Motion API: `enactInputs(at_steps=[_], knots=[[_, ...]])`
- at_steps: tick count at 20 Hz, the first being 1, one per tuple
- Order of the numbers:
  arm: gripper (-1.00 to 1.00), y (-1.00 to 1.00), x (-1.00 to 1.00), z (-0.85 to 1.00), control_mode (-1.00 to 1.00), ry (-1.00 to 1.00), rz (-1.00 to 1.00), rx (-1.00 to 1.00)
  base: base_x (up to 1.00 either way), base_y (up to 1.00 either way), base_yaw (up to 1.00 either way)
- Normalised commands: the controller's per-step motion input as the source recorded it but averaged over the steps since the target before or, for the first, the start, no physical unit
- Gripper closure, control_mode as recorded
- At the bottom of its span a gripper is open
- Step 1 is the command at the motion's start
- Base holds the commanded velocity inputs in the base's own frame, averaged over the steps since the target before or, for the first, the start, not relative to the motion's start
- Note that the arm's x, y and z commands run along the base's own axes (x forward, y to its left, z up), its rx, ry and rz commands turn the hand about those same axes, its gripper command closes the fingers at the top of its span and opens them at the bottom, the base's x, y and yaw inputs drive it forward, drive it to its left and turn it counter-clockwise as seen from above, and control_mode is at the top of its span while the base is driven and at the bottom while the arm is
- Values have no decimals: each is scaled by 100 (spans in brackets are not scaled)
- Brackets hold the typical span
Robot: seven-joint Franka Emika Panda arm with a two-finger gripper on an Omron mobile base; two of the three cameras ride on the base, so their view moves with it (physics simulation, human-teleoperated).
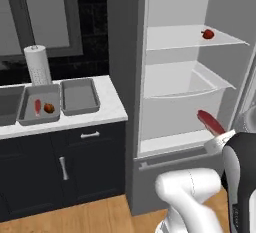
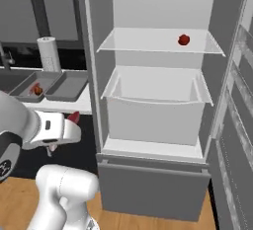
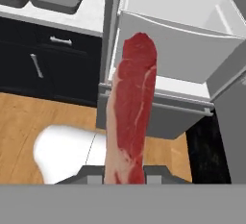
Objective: Place one bell pepper and one steak in each tupperware on the nearby counter, to pack two identical lunches.
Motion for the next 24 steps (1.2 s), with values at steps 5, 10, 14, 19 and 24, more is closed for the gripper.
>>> enactInputs(at_steps=[5,10,14,19,24], knots=[[100,0,0,0,100,0,0,0,25,100,0],[100,0,0,0,100,0,0,0,91,100,0],[100,0,0,0,100,0,0,0,100,88,0],[100,0,0,0,100,0,0,0,100,23,-3],[100,-34,90,-9,-100,0,-1,-1,0,0,0]])
